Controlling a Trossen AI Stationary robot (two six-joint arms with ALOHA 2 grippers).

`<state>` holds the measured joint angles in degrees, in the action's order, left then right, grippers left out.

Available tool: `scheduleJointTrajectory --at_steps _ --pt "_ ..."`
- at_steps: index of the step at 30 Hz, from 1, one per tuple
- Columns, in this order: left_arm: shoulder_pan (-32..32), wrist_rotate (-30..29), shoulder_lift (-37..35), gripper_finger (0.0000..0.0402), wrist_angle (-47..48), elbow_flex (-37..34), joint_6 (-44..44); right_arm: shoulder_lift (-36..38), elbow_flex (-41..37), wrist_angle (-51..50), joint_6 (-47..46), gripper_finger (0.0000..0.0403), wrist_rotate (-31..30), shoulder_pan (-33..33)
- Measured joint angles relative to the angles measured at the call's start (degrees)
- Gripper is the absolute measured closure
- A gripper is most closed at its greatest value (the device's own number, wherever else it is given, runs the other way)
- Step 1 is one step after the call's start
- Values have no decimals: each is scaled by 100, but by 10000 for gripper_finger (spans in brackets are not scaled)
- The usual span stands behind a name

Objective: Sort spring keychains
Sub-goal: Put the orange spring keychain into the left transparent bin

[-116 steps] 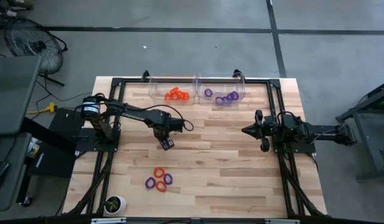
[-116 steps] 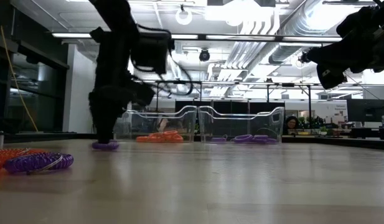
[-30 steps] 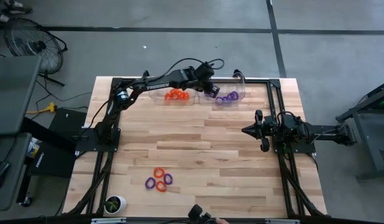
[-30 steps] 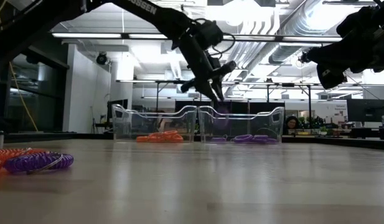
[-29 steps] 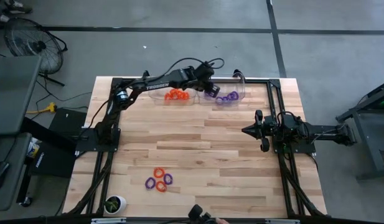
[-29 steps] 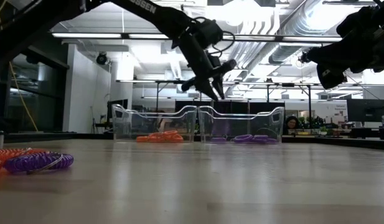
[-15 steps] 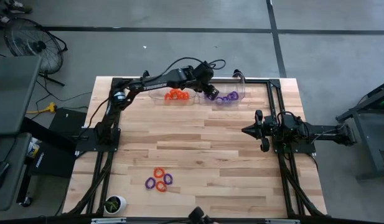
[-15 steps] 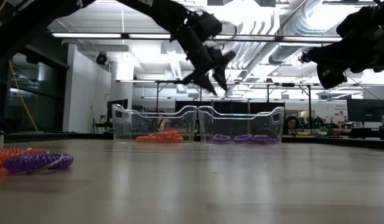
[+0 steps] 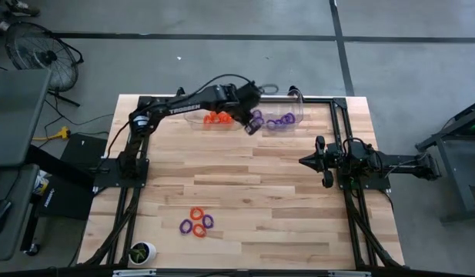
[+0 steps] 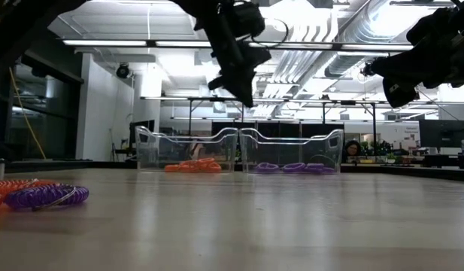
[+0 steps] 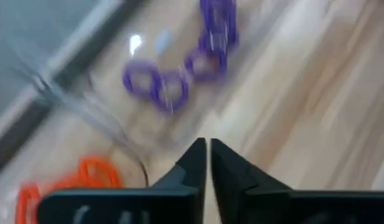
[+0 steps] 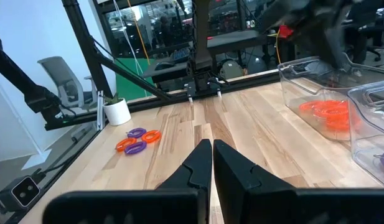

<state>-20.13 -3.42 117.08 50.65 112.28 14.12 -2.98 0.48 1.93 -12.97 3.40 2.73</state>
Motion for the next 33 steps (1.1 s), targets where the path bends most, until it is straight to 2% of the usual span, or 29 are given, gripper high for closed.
scheduleJointTrajectory --at_steps 10,20,23,29,33 --pt "557 29 -78 398 1146 -18 21 0 -1 0 0 391 0 1" --pt "1056 -32 -98 400 1822 -19 447 0 -1 0 0 391 1 1" --pt "1201 -33 -331 400 2029 -124 538 0 -1 2 0 391 2 1" --pt "1513 -16 -866 401 1942 -801 890 0 -1 0 0 391 0 0" --pt "1764 -16 -1365 401 1943 -1534 1197 0 -1 0 0 391 0 1"
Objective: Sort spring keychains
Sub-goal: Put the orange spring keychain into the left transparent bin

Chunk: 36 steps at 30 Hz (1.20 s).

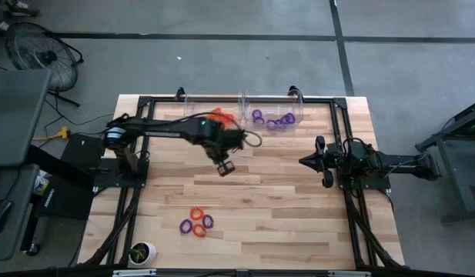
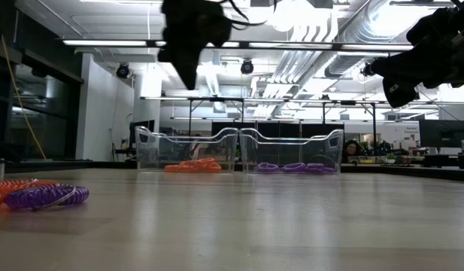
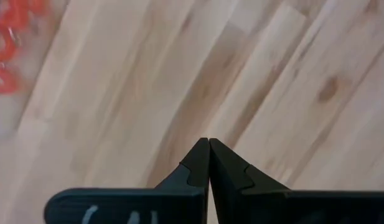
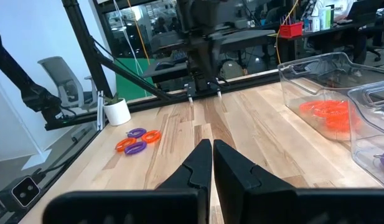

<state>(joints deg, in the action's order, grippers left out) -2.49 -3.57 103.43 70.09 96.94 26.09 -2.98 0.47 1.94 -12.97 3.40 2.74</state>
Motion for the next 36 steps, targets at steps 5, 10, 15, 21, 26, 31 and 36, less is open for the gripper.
scheduleJointTrajectory --at_steps 5,10,15,21,26,31,36 --pt "478 26 -659 401 -268 -1092 520 0 0 2 0 391 1 -2" --pt "1039 157 -1193 401 -414 -2009 1270 0 0 2 0 391 0 -2" --pt "1602 154 -1546 401 -569 -2692 1970 0 1 0 0 391 1 0" --pt "2280 155 -1780 401 -941 -3291 2595 0 2 0 0 391 2 0" --pt "2730 127 -1774 401 -1086 -3534 3005 0 1 0 0 391 1 0" --pt "3098 143 -1774 401 -1639 -3689 3140 0 0 0 0 391 1 0" --pt "3399 107 -1774 401 -2306 -3902 3043 0 1 0 0 391 1 -1"
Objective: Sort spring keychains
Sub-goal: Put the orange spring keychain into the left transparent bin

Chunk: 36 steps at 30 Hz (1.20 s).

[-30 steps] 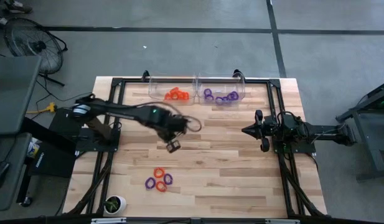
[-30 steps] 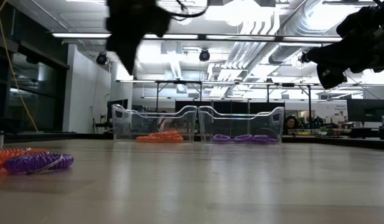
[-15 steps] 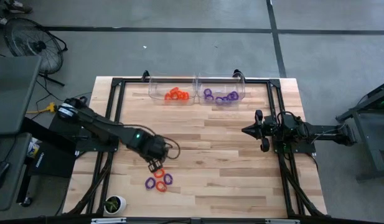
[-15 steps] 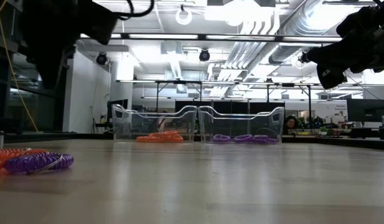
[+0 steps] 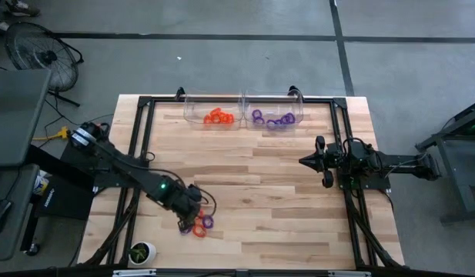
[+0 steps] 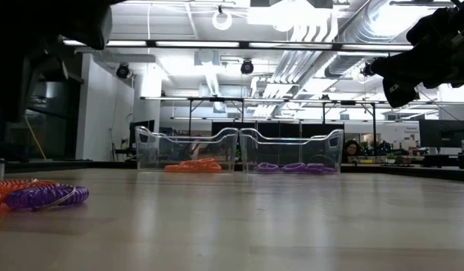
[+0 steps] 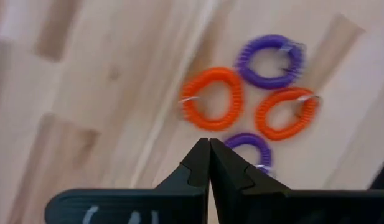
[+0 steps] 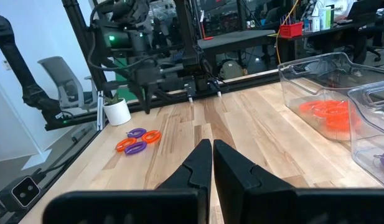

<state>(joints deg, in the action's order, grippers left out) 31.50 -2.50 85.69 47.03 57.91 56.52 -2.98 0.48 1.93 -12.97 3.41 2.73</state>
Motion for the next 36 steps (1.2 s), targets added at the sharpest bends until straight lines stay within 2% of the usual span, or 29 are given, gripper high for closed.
scheduleJointTrajectory --at_steps 4,7,16,20,25,36 --pt "179 0 2 400 -483 -242 -440 0 1 2 0 391 1 1" --pt "241 -4 23 385 -560 -272 -824 0 2 2 0 391 -2 2" --pt "228 -355 168 275 -714 -278 -2613 0 1 1 0 391 0 1" --pt "226 -839 168 242 -711 -278 -3371 2 -1 0 0 391 0 2" --pt "221 -1184 182 224 -768 -278 -4185 2 0 2 0 391 0 0" --pt "148 -987 749 207 -1351 -276 -4841 2 2 0 0 391 0 0"
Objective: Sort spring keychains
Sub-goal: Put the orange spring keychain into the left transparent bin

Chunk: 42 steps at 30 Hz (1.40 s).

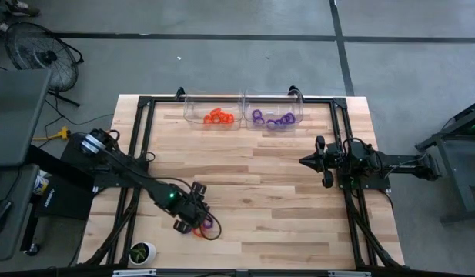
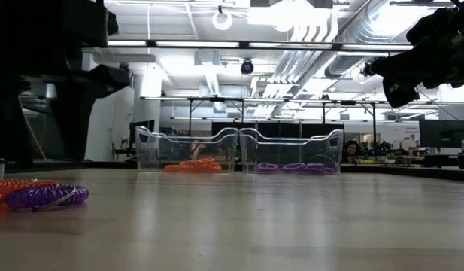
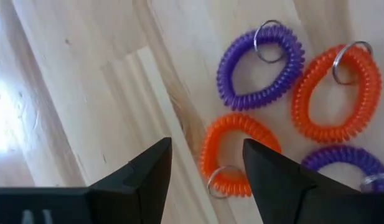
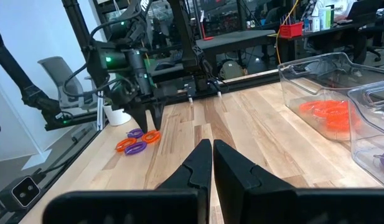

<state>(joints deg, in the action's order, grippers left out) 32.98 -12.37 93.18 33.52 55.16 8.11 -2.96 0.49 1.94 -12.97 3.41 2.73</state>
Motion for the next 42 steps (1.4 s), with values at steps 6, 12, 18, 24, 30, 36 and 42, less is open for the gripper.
scheduleJointTrajectory --at_steps 6,12,18,24,30,36,42 --pt "-53 265 216 207 2 0 -108 0 -2 1 0 391 1 1" --pt "-101 174 347 207 -95 0 -319 0 -2 0 0 391 1 1" --pt "-274 327 466 207 -220 2 -383 0 -1 0 0 391 0 1" --pt "-478 748 597 210 -282 20 -438 0 0 0 0 391 0 1" --pt "-501 1013 645 249 -306 20 -491 0 -2 1 0 391 1 0" --pt "-523 1180 700 306 -296 17 -531 0 0 1 0 391 1 0" --pt "-525 1212 704 374 -336 15 -528 0 -2 0 0 391 0 0"
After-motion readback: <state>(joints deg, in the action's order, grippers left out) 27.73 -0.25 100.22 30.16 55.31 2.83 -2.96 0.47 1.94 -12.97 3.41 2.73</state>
